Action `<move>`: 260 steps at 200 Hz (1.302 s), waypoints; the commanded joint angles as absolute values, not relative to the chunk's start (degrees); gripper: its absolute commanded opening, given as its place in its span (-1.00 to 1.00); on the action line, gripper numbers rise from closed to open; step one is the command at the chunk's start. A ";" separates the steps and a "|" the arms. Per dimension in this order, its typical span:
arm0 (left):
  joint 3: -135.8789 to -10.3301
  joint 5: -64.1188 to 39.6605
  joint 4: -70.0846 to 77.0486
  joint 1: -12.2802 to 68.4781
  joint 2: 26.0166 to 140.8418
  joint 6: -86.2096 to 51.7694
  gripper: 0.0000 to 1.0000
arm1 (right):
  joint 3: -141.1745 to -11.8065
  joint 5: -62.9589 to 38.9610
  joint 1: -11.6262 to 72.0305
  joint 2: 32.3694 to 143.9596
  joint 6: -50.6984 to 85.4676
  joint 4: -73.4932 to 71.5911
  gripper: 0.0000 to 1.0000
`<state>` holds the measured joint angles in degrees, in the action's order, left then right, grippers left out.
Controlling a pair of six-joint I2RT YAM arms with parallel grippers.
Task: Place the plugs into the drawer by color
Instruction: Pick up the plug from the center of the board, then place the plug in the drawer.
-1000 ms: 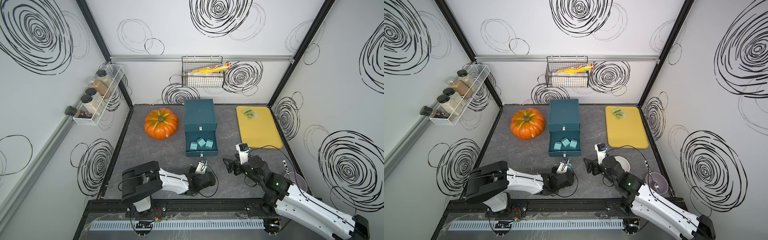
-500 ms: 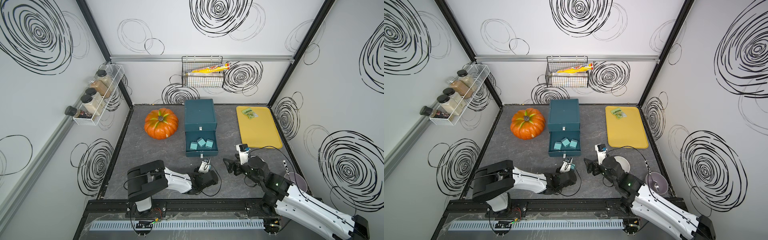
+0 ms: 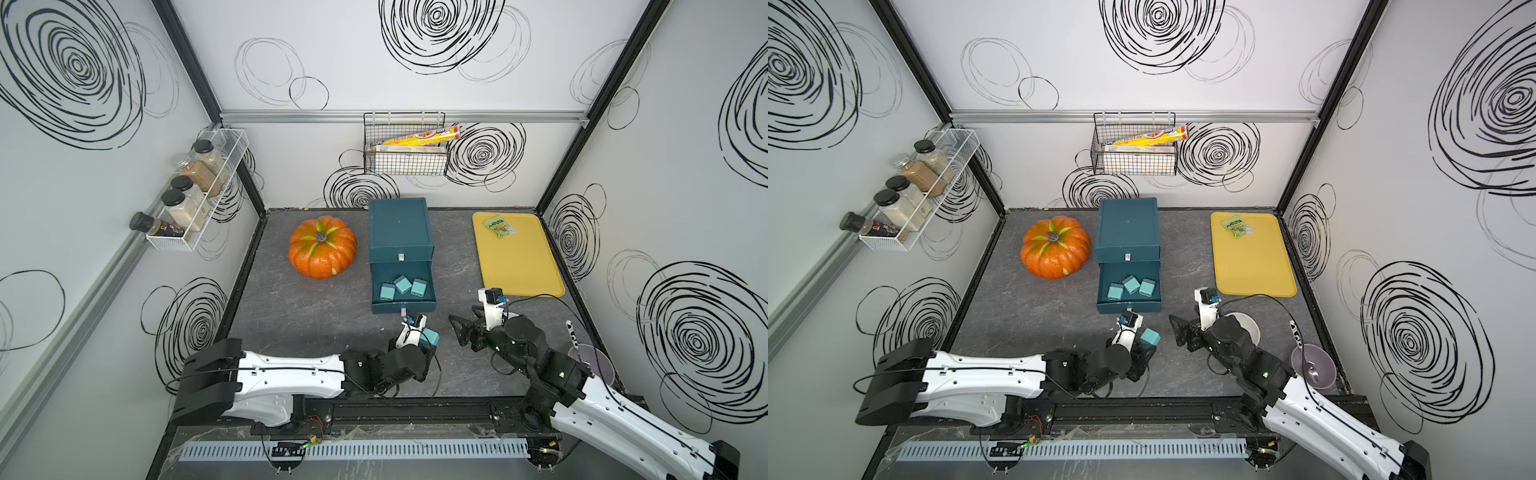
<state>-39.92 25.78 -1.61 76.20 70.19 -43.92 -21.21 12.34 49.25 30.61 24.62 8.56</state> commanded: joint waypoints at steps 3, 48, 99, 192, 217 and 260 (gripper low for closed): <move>-44.78 29.78 -10.29 72.79 65.25 -42.39 -0.51 | -23.36 11.09 49.04 33.63 24.11 8.32 0.71; -53.90 30.41 -20.72 61.00 68.58 -40.17 -0.52 | -20.41 10.32 49.02 34.94 24.90 4.48 0.67; -62.25 28.37 -25.81 52.33 80.13 -38.37 -0.53 | -17.81 8.66 49.01 34.59 24.74 3.11 0.63; -71.35 26.33 -29.73 47.52 96.60 -38.10 -0.49 | -17.05 8.11 49.04 34.28 24.79 2.73 0.64; -71.19 24.60 -27.45 47.79 98.36 -37.79 -0.35 | -16.91 7.82 49.03 34.63 24.79 2.46 0.63; -71.90 25.37 -27.62 47.54 98.66 -38.41 0.07 | -17.05 7.55 49.04 35.76 24.70 2.28 0.64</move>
<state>-71.66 25.58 -26.83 48.03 98.37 -37.85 -17.45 7.81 49.23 35.48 24.64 3.79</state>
